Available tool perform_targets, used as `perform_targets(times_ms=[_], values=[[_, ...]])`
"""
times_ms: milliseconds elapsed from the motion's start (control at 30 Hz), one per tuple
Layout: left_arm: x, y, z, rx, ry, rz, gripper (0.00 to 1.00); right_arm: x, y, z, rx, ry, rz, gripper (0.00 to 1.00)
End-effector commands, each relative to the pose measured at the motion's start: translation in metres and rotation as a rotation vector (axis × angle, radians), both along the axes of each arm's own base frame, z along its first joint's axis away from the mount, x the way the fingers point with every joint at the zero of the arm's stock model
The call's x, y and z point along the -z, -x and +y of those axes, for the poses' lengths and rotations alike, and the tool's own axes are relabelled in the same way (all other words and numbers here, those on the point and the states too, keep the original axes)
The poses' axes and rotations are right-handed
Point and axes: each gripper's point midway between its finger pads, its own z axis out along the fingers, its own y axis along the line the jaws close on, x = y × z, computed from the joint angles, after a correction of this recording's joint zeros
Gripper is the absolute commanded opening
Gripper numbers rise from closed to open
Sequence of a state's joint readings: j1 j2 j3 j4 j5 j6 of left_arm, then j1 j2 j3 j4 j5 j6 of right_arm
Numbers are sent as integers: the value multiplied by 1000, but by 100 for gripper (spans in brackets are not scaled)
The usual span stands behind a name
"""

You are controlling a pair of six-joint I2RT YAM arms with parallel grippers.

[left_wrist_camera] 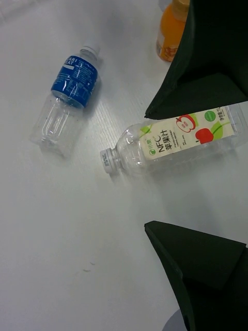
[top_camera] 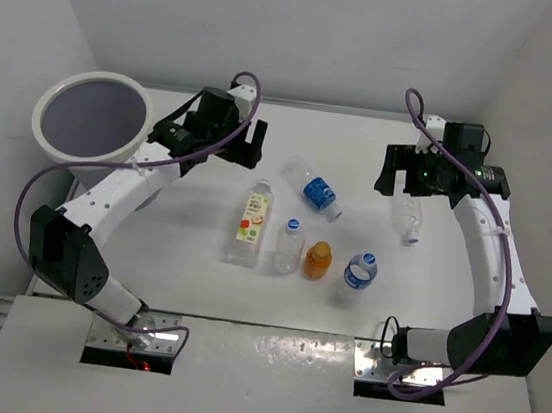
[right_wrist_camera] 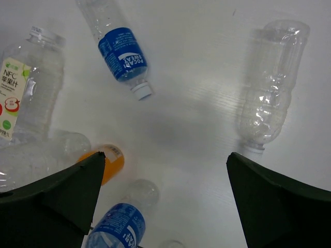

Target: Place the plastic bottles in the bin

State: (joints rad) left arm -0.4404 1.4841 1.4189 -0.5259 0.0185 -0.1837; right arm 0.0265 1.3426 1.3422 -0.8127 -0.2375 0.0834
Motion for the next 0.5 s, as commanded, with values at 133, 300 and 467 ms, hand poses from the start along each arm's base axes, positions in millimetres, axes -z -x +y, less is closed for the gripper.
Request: perform_targets(times_ms=[133,300,467], values=[[29,19,-8,-65,-66,43,97,3,9,0,19,-15,-9,100],[90,36,-17,-50,-188,217,99,11,14,-5,23,-1,10,100],[126,37,-33,-15,-259,305,99,20,18,-4,18,-1,37,100]])
